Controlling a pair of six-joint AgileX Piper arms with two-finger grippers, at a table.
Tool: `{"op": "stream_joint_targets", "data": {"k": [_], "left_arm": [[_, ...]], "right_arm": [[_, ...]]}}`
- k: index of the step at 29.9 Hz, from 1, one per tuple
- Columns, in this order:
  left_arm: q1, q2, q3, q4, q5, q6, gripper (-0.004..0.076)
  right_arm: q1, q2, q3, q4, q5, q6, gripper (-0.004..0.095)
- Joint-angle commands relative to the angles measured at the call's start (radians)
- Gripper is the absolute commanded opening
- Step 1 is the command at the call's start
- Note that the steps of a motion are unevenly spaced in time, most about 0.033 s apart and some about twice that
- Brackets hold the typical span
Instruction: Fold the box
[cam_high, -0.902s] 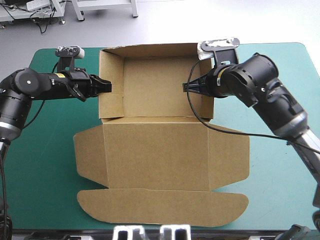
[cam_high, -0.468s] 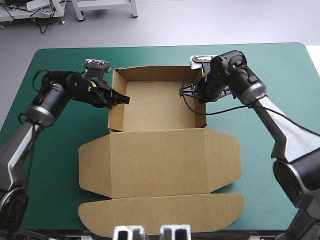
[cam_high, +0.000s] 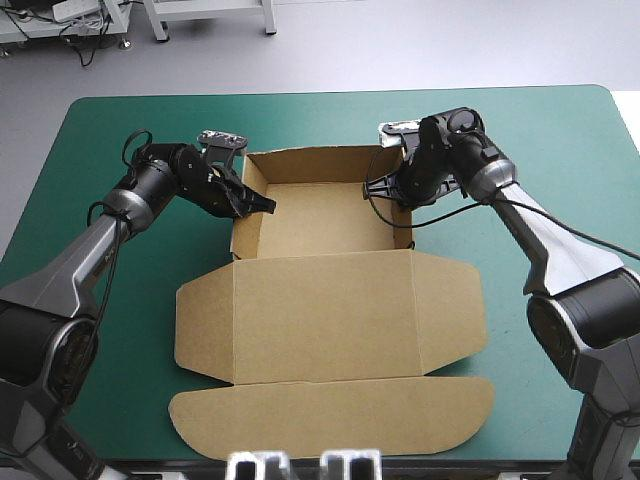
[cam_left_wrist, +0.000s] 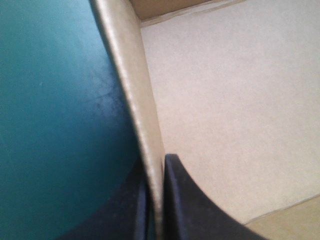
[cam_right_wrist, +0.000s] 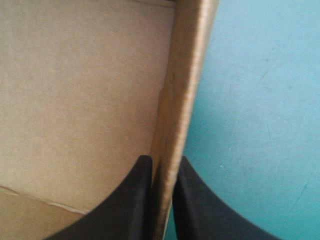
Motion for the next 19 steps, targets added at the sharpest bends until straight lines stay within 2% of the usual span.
{"op": "stream_joint_targets", "data": {"k": [1, 4, 11, 13, 19], "left_arm": [[-0.029, -0.013, -0.006, -0.078, 0.06, 0.097, 0.0027], [-0.029, -0.013, -0.017, -0.054, 0.078, 0.1, 0.0151], [-0.029, -0.013, -0.063, 0.004, 0.119, 0.1, 0.0548], [-0.029, -0.013, -0.067, 0.004, 0.119, 0.1, 0.0591], [-0.029, -0.013, -0.1, 0.008, 0.119, 0.095, 0.0591]], "right_arm": [[0.009, -0.05, -0.034, 0.066, -0.096, -0.056, 0.0278], [0.009, -0.05, -0.039, 0.087, -0.081, -0.122, 0.0346], [0.009, -0.05, -0.041, 0.093, -0.081, -0.135, 0.0356], [0.009, -0.05, -0.044, 0.088, -0.081, -0.137, 0.0356], [0.009, -0.05, -0.087, 0.051, -0.08, -0.137, 0.0355]]}}
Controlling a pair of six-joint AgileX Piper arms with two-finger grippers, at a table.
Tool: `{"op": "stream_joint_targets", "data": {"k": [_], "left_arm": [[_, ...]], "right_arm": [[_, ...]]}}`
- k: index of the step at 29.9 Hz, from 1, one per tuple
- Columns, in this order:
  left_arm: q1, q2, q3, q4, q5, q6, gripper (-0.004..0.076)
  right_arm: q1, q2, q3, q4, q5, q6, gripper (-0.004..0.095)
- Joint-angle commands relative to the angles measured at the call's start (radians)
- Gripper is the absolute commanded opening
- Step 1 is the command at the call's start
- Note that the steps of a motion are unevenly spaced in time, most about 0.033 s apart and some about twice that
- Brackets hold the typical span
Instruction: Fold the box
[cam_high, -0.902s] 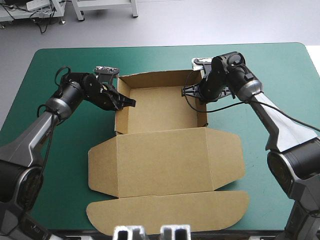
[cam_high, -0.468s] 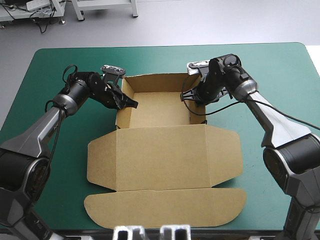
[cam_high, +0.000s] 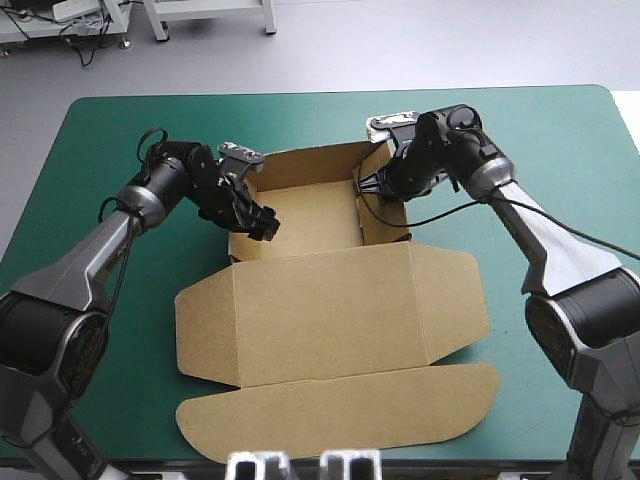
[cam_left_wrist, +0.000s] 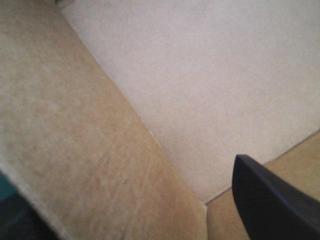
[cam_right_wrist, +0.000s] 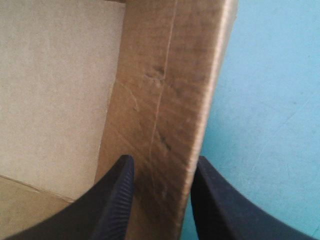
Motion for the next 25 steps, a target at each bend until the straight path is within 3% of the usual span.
{"op": "stream_joint_targets", "data": {"k": [1, 11, 17, 21, 24, 25], "left_arm": [[-0.007, -0.047, -0.056, -0.017, -0.027, -0.008, 0.0591], [-0.007, -0.047, -0.125, 0.211, -0.042, -0.163, 0.0591], [-0.007, -0.047, -0.131, 0.215, -0.031, -0.173, 0.059], [-0.007, -0.047, -0.205, 0.199, 0.084, -0.209, 0.0573], [-0.007, -0.049, -0.302, 0.192, 0.26, -0.208, 0.0501], [-0.007, -0.052, -0.338, 0.192, 0.276, -0.208, 0.0465]], "right_arm": [[0.005, -0.053, -0.058, -0.005, -0.034, -0.015, 0.0355], [0.003, -0.055, -0.088, -0.054, -0.032, -0.029, 0.0355], [0.003, -0.055, -0.095, -0.063, -0.045, -0.029, 0.0355], [0.003, -0.056, -0.156, -0.063, -0.032, -0.029, 0.0355], [0.003, -0.056, -0.232, -0.077, 0.026, -0.044, 0.0355], [0.003, -0.056, -0.259, -0.089, 0.052, -0.046, 0.0355]]}}
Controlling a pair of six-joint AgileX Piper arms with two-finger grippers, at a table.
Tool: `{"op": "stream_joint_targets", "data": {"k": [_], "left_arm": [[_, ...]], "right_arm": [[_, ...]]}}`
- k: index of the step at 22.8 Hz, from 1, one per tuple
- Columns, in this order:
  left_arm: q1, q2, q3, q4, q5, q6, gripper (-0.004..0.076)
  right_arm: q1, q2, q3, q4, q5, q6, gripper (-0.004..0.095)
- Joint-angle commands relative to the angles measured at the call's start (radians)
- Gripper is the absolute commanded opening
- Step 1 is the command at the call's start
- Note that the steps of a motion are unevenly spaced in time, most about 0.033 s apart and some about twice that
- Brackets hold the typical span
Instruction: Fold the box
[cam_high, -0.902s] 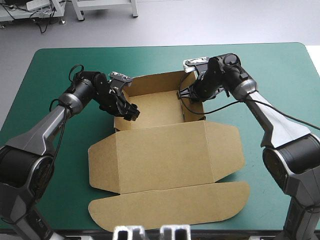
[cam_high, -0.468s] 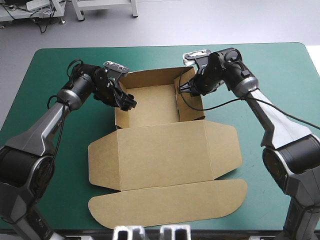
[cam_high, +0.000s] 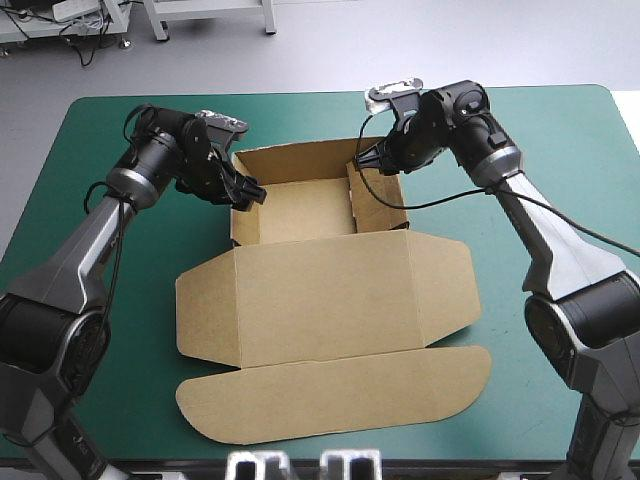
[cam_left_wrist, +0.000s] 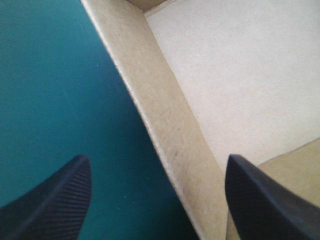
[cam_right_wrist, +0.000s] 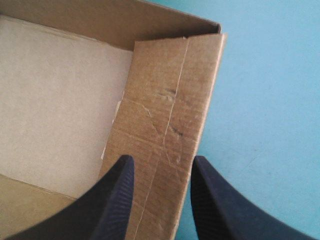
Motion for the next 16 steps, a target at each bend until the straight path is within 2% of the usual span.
{"op": "stream_joint_targets", "data": {"k": [1, 3, 7, 8, 9, 12, 16], "left_arm": [[-0.004, -0.072, -0.123, -0.021, 0.094, -0.012, 0.0422], [-0.004, -0.119, -0.141, -0.082, 0.094, -0.01, 0.0326], [-0.004, -0.236, -0.144, -0.209, 0.094, 0.038, 0.0129], [-0.004, -0.298, -0.144, -0.237, 0.094, 0.048, 0.0027], [-0.004, -0.36, -0.139, -0.232, 0.094, 0.051, -0.0007], [-0.004, -0.507, -0.059, -0.225, 0.094, 0.052, -0.0009], [-0.004, -0.732, 0.137, -0.225, 0.094, 0.052, -0.0009]], "right_arm": [[-0.002, -0.056, -0.113, -0.039, 0.048, -0.02, 0.0355], [-0.002, -0.056, -0.156, -0.063, 0.116, -0.02, 0.0355], [-0.004, -0.062, -0.156, -0.074, 0.12, 0.03, 0.0355], [-0.004, -0.055, -0.139, -0.074, 0.12, 0.03, 0.0355], [-0.004, -0.045, -0.115, -0.074, 0.12, 0.03, 0.0355], [-0.004, 0.002, -0.089, -0.068, 0.12, 0.038, 0.0355], [-0.004, 0.069, -0.087, -0.039, 0.116, 0.035, 0.0355]]}}
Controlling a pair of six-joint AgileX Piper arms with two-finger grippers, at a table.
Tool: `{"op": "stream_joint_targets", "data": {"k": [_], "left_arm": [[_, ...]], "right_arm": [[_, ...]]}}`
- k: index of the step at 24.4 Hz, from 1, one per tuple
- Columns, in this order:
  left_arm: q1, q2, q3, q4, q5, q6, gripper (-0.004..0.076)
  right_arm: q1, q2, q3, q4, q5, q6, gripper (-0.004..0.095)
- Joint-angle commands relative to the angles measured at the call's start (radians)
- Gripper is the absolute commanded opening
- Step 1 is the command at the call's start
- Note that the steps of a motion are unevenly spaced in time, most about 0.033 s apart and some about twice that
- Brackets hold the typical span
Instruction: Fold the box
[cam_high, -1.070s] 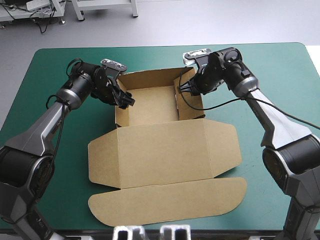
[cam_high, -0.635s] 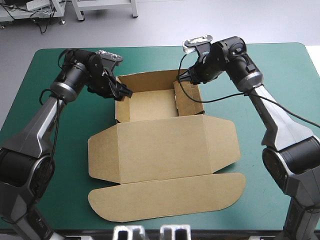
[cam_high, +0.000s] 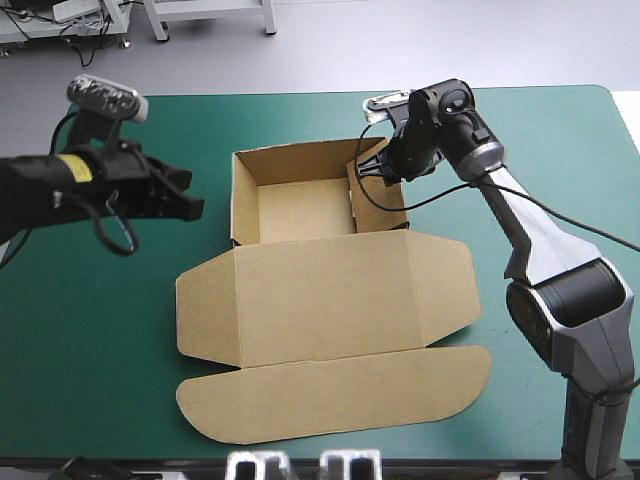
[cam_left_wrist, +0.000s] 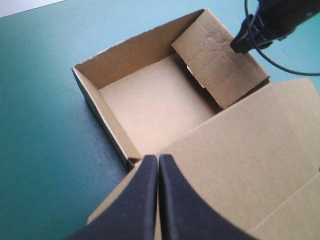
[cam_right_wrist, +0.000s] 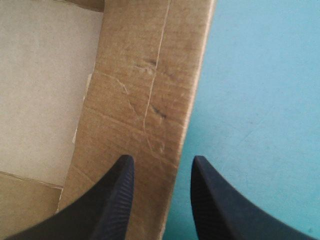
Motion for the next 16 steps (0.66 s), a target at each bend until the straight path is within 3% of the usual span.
{"op": "stream_joint_targets", "data": {"k": [1, 5, 6, 8, 9, 16], "left_arm": [[-0.003, -0.162, 0.107, -0.017, 0.036, -0.001, -0.0009], [-0.003, -0.339, 0.282, -0.018, 0.036, -0.001, -0.0009], [-0.003, -0.384, 0.319, -0.016, 0.036, -0.001, -0.0009], [-0.003, -0.465, 0.381, -0.01, 0.036, -0.001, -0.0009], [-0.003, -0.508, 0.415, -0.003, 0.036, -0.009, -0.0009], [-0.003, -0.692, 0.581, 0.129, 0.036, -0.07, -0.0009]], "right_arm": [[-0.006, -0.017, -0.021, 0.0, -0.002, -0.001, 0.0355], [-0.029, 0.006, -0.021, 0.017, -0.002, 0.006, 0.0322], [-0.032, 0.006, -0.021, 0.018, -0.002, 0.006, 0.0257], [-0.044, -0.005, -0.021, 0.017, -0.002, 0.004, 0.0024], [-0.054, -0.018, -0.021, 0.022, -0.002, 0.005, -0.001], [-0.152, -0.086, -0.018, -0.019, 0.0, -0.021, -0.0013]]}}
